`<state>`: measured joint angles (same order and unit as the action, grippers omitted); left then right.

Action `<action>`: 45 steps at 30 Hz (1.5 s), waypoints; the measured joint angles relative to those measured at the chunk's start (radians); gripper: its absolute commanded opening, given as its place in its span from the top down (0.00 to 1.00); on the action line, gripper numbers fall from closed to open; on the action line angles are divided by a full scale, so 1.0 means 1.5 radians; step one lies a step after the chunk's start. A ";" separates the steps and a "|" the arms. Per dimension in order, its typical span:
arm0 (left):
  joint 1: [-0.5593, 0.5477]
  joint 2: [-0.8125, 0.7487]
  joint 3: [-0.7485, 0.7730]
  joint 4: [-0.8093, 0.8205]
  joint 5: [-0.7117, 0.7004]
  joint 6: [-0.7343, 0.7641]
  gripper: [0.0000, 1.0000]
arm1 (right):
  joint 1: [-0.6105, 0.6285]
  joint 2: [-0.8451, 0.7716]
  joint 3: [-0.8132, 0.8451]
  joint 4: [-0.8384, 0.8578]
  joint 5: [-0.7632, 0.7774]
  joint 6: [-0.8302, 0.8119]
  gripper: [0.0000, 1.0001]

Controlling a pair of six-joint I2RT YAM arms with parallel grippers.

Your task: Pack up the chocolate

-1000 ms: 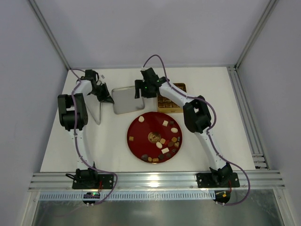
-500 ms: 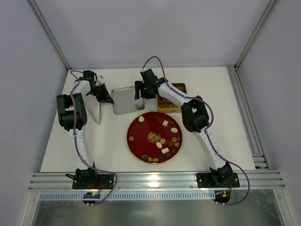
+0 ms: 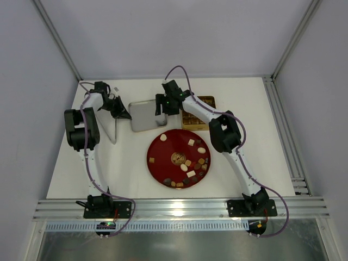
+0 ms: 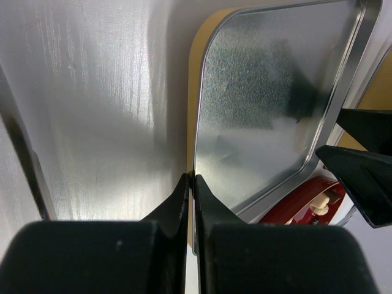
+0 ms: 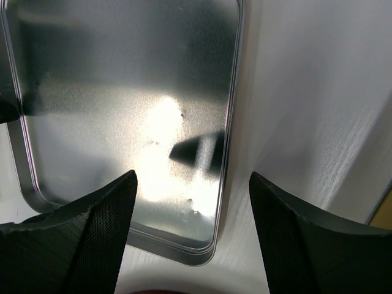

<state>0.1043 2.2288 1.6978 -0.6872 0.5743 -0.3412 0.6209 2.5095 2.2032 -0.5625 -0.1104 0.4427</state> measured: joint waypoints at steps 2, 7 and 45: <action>0.002 0.000 0.000 0.000 0.003 0.000 1.00 | 0.000 0.000 0.000 0.000 -0.001 0.002 0.29; 0.005 0.000 0.000 -0.001 0.008 -0.002 1.00 | 0.000 0.006 0.003 0.003 -0.006 0.006 0.38; 0.015 0.012 0.000 -0.002 0.004 -0.002 1.00 | -0.026 -0.017 -0.080 0.088 -0.077 0.062 0.96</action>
<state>0.1268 2.2467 1.6978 -0.6895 0.5800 -0.3439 0.5812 2.4840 2.0838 -0.4301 -0.2260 0.5358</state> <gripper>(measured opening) 0.003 0.046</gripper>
